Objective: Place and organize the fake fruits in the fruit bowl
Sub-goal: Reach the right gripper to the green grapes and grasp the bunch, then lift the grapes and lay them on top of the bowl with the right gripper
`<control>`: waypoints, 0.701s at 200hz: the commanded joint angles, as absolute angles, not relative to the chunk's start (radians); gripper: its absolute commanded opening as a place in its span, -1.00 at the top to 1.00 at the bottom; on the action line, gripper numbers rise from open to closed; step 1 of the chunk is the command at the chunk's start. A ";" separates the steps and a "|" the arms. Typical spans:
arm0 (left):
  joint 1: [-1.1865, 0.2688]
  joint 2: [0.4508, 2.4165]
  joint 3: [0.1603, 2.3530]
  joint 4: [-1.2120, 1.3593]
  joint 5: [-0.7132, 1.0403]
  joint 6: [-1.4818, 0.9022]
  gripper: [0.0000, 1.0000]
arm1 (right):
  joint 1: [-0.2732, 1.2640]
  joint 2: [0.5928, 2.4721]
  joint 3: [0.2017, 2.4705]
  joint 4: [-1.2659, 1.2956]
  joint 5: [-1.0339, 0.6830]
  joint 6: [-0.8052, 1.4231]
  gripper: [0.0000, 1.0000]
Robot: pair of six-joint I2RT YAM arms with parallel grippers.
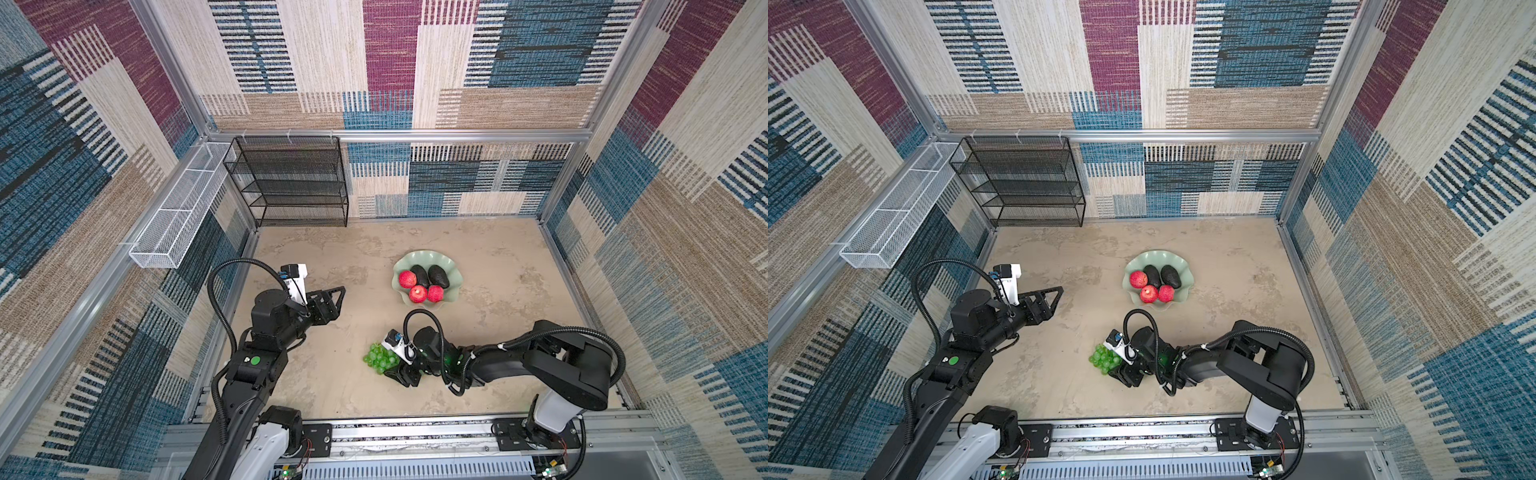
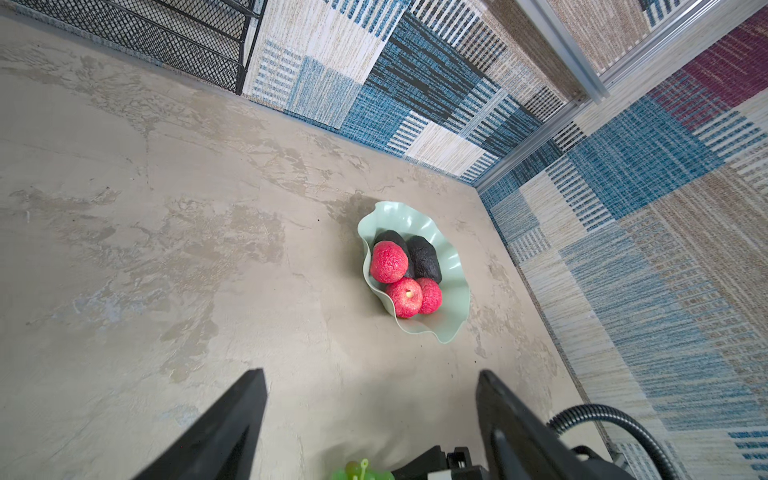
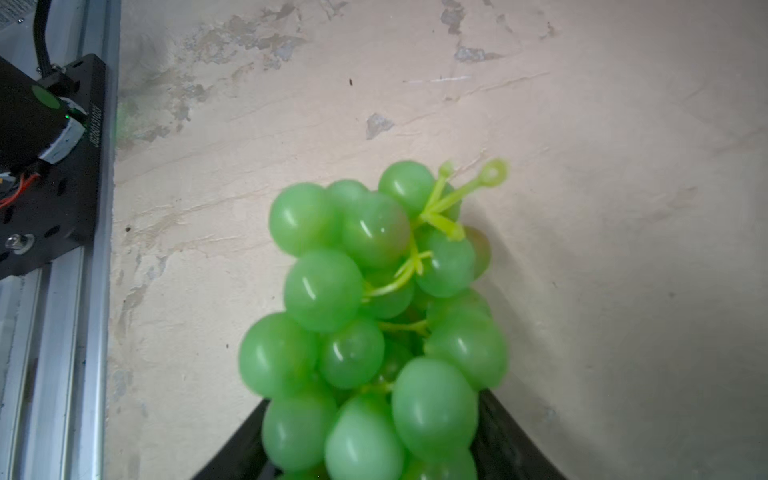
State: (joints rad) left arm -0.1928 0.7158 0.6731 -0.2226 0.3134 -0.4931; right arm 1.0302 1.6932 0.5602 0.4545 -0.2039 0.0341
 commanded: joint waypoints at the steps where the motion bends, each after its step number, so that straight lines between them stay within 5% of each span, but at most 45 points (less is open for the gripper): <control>1: -0.193 0.713 0.673 -0.219 0.295 -0.469 -0.65 | 1.029 1.695 0.564 0.501 -0.151 0.070 0.02; 32: -0.193 0.711 0.673 -0.224 0.289 -0.464 -0.65 | 1.029 1.625 0.559 0.500 -0.075 0.097 0.23; 79: -0.193 0.710 0.671 -0.224 0.285 -0.462 -0.65 | 0.972 1.385 0.576 0.437 -0.055 0.117 0.29; 140: -0.193 0.721 0.664 -0.194 0.287 -0.477 -0.65 | 0.677 1.260 0.685 0.309 -0.072 0.035 0.25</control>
State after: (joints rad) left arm -0.1928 0.7170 0.6662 -0.2356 0.2920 -0.4870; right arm 0.7589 1.2488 0.6487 0.3511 -0.0849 0.0765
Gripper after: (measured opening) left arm 0.825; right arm 0.374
